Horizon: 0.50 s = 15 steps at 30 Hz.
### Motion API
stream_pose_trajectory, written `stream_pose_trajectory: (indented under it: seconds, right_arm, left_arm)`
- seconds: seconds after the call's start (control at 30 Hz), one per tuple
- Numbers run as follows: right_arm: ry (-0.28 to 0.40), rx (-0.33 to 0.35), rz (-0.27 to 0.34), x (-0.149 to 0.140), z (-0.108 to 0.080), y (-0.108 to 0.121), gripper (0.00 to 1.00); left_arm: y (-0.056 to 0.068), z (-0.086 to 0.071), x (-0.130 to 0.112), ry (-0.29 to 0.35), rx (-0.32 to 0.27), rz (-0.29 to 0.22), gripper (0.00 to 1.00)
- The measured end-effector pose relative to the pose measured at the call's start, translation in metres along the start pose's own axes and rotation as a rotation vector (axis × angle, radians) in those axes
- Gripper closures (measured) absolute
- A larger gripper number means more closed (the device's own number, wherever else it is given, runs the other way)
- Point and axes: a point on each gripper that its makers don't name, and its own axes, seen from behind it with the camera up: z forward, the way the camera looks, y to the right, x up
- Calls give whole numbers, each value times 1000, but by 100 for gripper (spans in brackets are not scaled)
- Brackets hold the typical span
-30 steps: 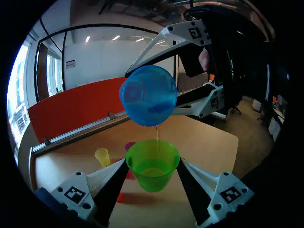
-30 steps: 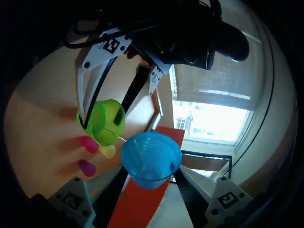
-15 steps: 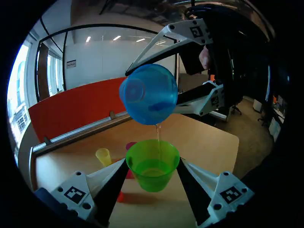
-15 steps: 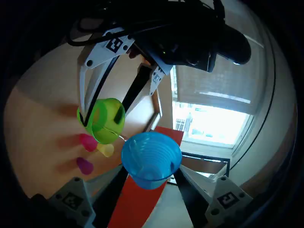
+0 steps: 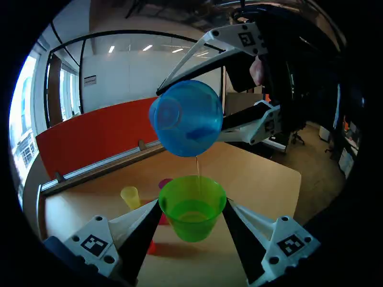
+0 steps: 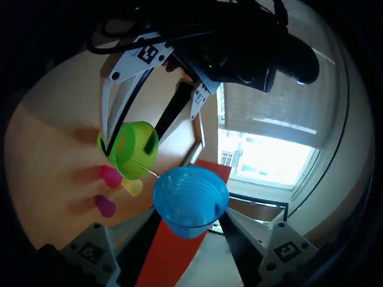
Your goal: Pour water
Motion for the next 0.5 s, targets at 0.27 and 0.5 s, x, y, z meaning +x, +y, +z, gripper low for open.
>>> stream_pose_trajectory:
  seconds: [0.27,0.5]
  right_arm:
    - [1,0,-19,3,-4,1,15]
    - [-2,3,-30,2,-5,0,15]
  left_arm:
    - [0,1,0,0,-1,1,13]
    - [-1,2,0,1,-1,-1,13]
